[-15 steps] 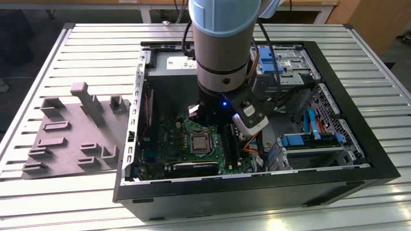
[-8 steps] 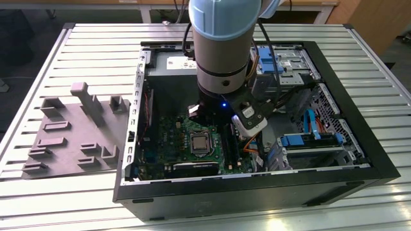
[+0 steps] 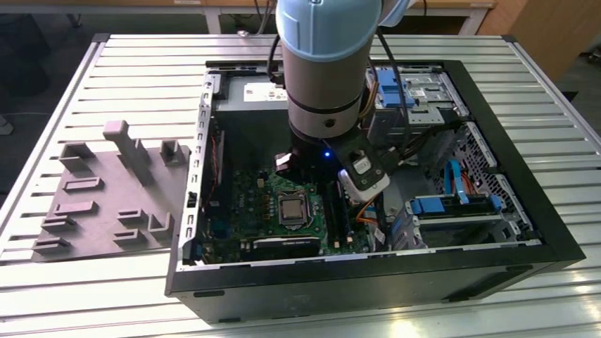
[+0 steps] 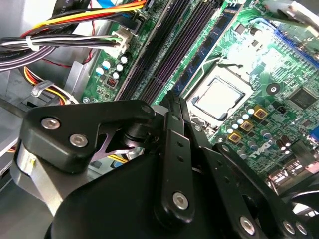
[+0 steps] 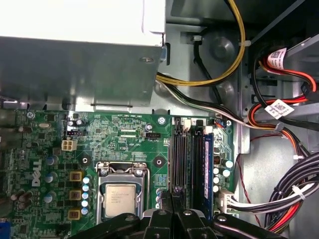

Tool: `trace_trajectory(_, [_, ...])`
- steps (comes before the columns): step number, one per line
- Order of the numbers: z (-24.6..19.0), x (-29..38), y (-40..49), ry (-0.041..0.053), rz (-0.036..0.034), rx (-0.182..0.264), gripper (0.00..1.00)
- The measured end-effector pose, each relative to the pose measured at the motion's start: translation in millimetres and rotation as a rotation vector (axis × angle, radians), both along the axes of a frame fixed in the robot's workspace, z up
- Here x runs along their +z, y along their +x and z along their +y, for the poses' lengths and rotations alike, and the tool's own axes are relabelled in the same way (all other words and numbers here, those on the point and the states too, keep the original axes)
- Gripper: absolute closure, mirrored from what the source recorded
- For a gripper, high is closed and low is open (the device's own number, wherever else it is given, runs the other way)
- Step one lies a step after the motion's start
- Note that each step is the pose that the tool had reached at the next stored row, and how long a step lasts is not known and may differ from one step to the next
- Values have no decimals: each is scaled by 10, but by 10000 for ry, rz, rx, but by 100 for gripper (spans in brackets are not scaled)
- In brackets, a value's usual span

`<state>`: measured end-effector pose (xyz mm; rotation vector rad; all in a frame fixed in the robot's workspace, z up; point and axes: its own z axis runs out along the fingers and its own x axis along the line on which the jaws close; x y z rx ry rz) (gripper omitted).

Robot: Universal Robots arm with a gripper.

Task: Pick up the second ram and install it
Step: 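Insert the second ram into the second slot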

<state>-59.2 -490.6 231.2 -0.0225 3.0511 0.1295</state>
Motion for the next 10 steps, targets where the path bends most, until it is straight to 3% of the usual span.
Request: trace_trajectory(10, [1,-29,0,163,0,-2,89])
